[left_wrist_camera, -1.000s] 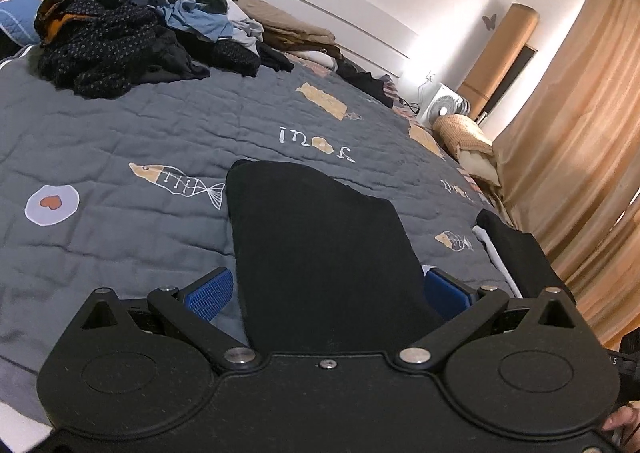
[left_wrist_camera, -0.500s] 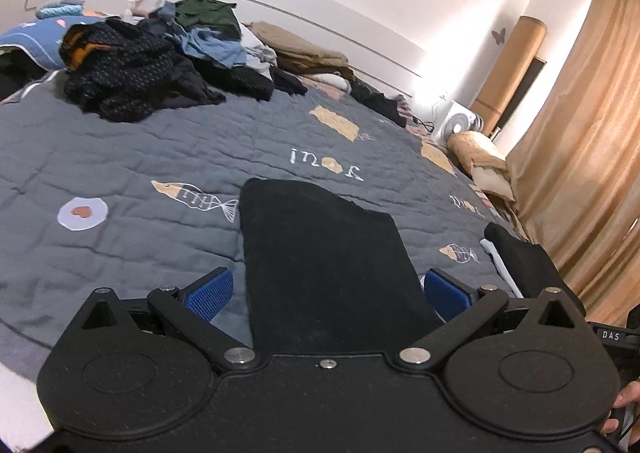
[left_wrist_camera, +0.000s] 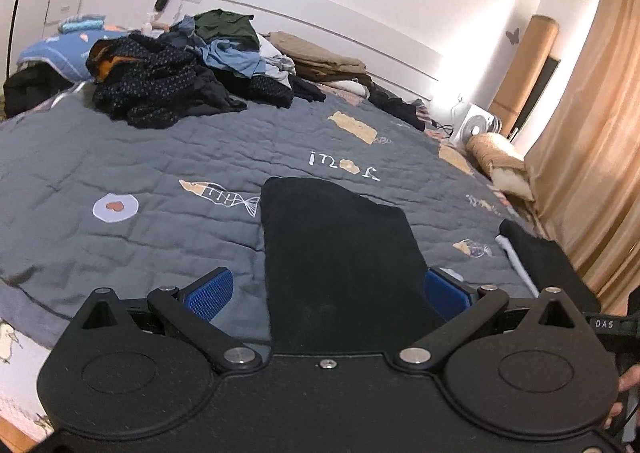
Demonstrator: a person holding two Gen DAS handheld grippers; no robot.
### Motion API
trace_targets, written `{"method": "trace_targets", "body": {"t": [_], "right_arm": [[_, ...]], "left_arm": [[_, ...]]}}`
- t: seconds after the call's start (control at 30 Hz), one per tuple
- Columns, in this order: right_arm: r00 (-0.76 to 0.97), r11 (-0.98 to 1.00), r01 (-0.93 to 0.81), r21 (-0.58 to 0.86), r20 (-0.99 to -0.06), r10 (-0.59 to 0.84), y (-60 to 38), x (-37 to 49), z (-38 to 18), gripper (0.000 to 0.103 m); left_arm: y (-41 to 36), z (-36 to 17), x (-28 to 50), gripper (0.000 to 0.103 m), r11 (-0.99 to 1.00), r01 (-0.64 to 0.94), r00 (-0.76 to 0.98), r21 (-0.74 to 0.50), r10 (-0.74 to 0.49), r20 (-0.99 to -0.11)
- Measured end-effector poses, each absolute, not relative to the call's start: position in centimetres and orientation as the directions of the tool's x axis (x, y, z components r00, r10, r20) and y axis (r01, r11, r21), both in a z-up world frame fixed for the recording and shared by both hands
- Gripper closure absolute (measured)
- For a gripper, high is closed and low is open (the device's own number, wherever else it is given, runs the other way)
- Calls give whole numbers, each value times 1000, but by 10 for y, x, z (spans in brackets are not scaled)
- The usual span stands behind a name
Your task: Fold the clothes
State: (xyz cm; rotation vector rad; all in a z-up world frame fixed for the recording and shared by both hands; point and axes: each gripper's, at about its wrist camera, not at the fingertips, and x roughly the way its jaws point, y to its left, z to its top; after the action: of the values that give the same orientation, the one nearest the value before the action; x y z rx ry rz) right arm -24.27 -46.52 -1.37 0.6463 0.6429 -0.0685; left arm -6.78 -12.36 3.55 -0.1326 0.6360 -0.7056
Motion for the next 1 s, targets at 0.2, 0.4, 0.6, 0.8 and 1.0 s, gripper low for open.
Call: {"method": "trace_targets", "body": {"t": [0.2, 0.4, 0.6, 0.8, 1.0], "right_arm": [[798, 813, 238, 531, -584, 148, -473, -234, -6, 33], [797, 809, 246, 535, -586, 145, -483, -226, -8, 33], [788, 772, 239, 588, -582, 200, -502, -222, -32, 33], [755, 715, 249, 654, -593, 279, -528, -217, -72, 32], [721, 664, 248, 705, -592, 359, -548, -206, -105, 32]], "left_arm": [[-137, 33, -71, 0, 778, 575, 602, -255, -613, -512], [-148, 30, -59, 0, 770, 595, 581, -231, -611, -538], [-148, 12, -23, 0, 728, 586, 479, -357, -666, -571], [-154, -16, 33, 0, 694, 550, 385, -464, -704, -597], [-165, -36, 69, 0, 698, 542, 373, -468, -699, -610]]}}
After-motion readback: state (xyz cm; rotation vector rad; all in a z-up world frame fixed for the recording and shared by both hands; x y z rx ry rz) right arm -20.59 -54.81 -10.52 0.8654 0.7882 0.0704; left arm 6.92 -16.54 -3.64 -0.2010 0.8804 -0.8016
